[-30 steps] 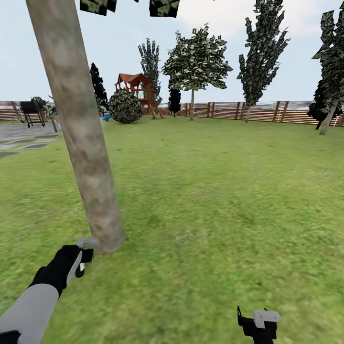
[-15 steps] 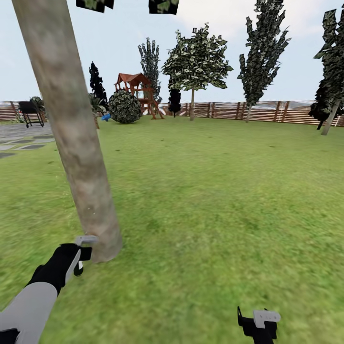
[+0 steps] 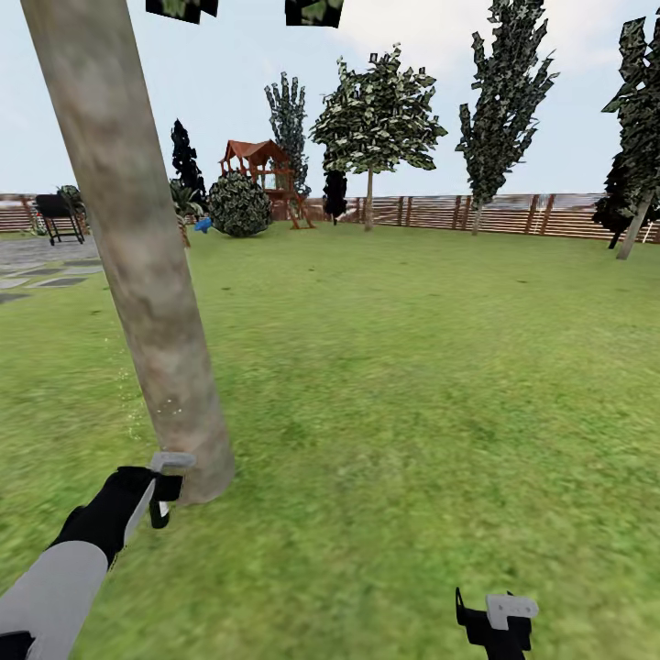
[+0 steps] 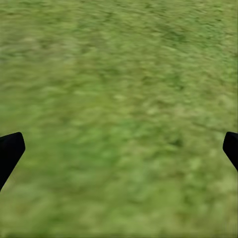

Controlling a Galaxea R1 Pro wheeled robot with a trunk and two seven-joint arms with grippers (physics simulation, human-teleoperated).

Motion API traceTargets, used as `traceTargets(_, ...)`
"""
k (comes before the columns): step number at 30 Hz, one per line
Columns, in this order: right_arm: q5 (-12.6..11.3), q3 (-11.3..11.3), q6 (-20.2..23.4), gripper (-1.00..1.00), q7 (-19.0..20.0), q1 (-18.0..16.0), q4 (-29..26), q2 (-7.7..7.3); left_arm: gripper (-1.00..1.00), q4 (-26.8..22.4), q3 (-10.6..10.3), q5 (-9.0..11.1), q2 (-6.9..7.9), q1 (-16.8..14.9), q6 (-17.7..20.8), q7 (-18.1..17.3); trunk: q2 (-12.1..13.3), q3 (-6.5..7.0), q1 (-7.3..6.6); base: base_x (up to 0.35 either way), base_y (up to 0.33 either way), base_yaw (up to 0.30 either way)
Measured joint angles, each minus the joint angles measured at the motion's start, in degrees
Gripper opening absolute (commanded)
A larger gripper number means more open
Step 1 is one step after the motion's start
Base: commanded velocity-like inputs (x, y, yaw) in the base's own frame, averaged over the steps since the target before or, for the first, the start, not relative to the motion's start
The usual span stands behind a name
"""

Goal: In the garden, pick up the pesticide atomizer on the floor and spray pesticide onto both trees until each tree trunk is fully covered.

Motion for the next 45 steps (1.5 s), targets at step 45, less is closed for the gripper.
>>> traceTargets(45,0.08,0.03,0.1,1.0,0.0,0.0,0.06,0.0,-1.0,-18.47,-6.23,0.87,13.92,-7.12,22.14,-14.0,0.0,0.0,0.0,-0.019,0.0,0.0)
